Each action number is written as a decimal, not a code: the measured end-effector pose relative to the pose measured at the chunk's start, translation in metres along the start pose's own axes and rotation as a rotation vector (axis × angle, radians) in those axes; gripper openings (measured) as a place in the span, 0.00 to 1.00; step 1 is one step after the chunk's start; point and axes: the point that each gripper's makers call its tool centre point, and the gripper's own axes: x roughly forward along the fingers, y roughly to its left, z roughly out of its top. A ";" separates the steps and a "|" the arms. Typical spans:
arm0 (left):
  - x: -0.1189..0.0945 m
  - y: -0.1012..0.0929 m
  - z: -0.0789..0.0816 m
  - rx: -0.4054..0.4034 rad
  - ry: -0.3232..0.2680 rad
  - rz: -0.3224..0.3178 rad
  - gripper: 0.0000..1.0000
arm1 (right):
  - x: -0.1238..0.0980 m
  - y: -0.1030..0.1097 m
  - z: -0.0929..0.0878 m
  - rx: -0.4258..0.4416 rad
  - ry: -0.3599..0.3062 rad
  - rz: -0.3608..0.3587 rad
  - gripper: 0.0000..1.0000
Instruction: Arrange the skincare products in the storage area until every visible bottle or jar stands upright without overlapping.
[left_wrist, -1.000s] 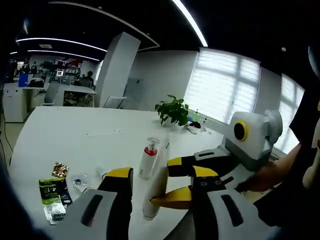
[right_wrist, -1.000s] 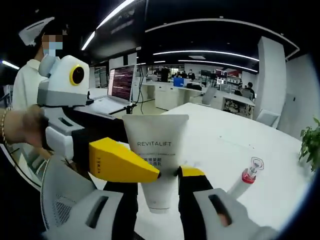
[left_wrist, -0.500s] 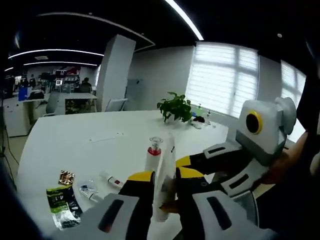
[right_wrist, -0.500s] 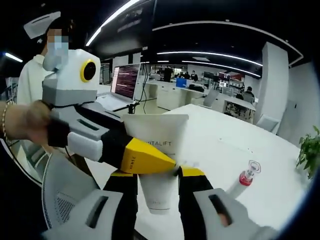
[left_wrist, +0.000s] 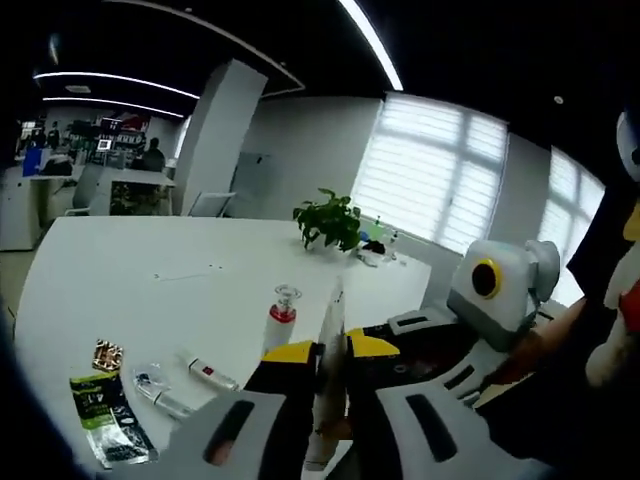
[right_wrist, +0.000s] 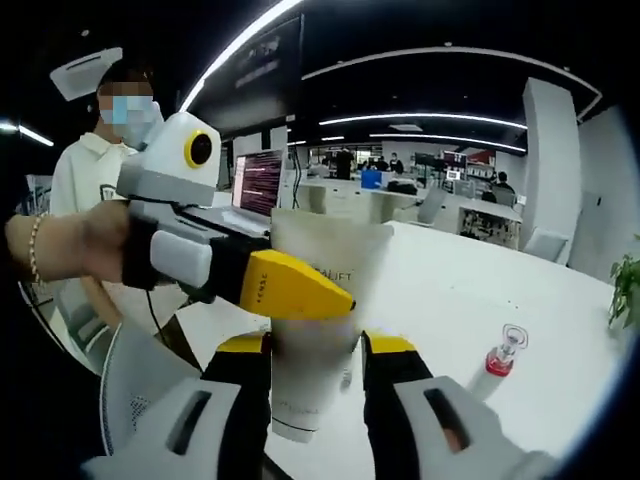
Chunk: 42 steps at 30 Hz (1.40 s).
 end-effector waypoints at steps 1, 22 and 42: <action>0.000 -0.002 0.003 0.004 0.004 -0.020 0.09 | -0.002 -0.001 0.004 0.023 -0.027 0.017 0.39; -0.005 -0.055 0.046 0.094 -0.013 -0.364 0.09 | -0.036 0.021 0.015 -0.065 -0.073 0.443 0.27; -0.002 -0.056 0.018 0.210 0.083 -0.394 0.15 | -0.036 0.028 0.010 -0.039 -0.038 0.530 0.14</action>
